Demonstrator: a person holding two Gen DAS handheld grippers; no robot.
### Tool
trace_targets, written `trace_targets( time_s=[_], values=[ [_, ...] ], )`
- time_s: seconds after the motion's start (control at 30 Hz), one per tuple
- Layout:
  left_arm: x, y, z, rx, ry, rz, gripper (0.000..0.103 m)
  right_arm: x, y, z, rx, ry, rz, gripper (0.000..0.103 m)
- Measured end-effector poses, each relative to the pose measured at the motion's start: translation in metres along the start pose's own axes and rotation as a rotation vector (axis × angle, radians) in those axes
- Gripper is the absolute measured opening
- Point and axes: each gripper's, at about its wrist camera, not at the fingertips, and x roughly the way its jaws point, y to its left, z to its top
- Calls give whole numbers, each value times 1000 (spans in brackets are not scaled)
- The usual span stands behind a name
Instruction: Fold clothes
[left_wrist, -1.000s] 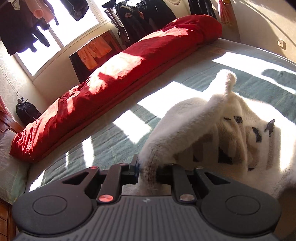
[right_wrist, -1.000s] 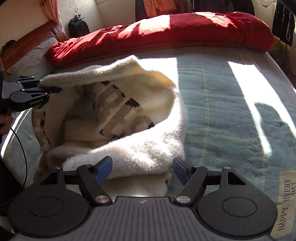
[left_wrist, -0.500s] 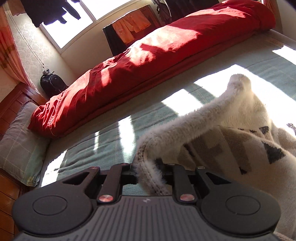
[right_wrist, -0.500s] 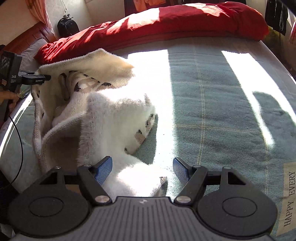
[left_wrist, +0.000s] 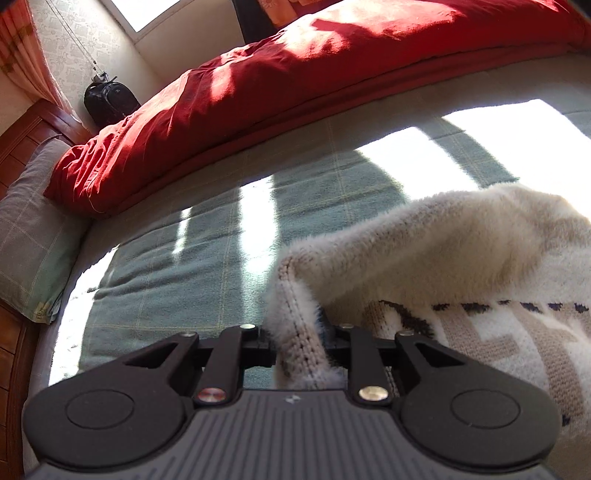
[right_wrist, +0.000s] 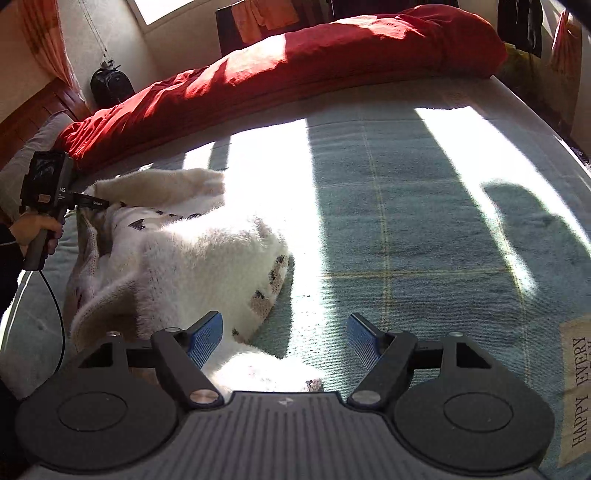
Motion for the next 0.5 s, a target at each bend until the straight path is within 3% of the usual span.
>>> trace_targets(
  time_s=[0.17, 0.3, 0.5],
  values=[
    [-25, 10, -3, 30, -25, -23, 32, -7, 2, -4, -7, -1, -4, 78],
    [-58, 23, -11, 58, -79, -44, 48, -14, 7, -9, -3, -10, 10, 78],
    [-113, 33, -33, 123, -169, -46, 59, -35, 25, -15, -30, -35, 9, 78]
  ],
)
